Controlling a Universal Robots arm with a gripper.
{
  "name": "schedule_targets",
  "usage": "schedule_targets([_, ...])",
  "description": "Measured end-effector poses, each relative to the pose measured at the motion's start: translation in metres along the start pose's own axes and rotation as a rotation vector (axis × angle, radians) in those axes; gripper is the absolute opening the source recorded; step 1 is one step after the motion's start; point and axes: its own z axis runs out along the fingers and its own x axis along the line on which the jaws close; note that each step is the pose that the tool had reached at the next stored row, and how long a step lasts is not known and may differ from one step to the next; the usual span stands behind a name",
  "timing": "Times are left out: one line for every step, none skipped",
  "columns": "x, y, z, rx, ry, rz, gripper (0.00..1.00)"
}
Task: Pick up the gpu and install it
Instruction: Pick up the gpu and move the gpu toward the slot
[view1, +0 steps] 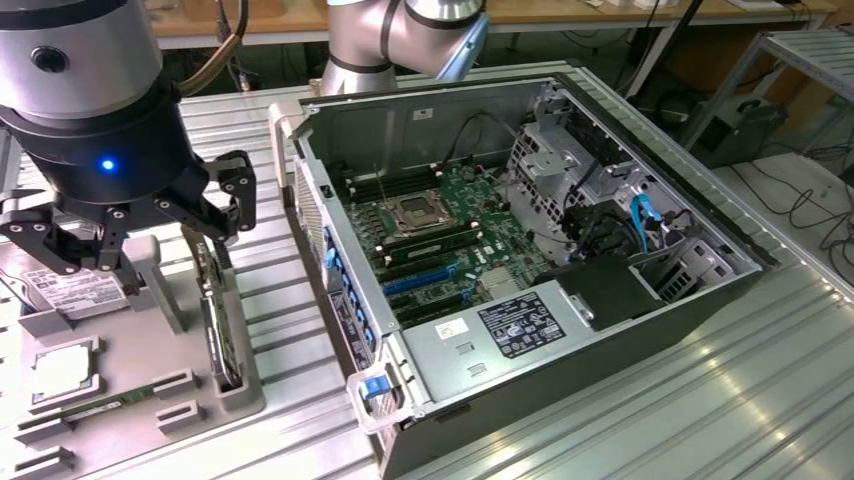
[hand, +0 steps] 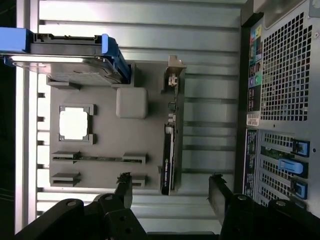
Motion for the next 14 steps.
schedule_targets([0.0,-0.0009,0.0008,0.0,0.0,0.0,0.72])
schedule_targets([0.0,-0.0017,0.0016,0.0,0.0001,0.0,0.72])
schedule_targets([0.0,-0.0027,0.0023,0.0001,0.0001,0.0,0.72])
schedule_targets([0.0,-0.0036,0.0031,0.0,0.0,0.0,0.72])
schedule_targets([0.0,-0.0042,0.0037,0.0,0.0,0.0,0.72])
schedule_targets([0.0,-0.0048,0.0043,-0.0001,-0.0001,0.0,0.72])
schedule_targets([0.0,-0.0052,0.0049,-0.0001,-0.0001,0.0,0.72])
schedule_targets([0.0,-0.0055,0.0055,0.0001,0.0001,0.0,0.72])
schedule_targets([0.0,-0.0059,0.0072,0.0001,0.0001,0.0,0.72])
schedule_targets([0.0,-0.0061,0.0085,0.0002,0.0001,0.001,0.72])
schedule_targets([0.0,-0.0062,0.0099,0.0002,0.0,0.003,0.72])
schedule_targets([0.0,-0.0062,0.0116,0.0002,-0.0001,0.005,0.72])
schedule_targets([0.0,-0.0063,0.0133,0.0001,-0.0003,0.007,0.72])
schedule_targets([0.0,-0.0062,0.0145,0.0002,-0.0003,0.009,0.72])
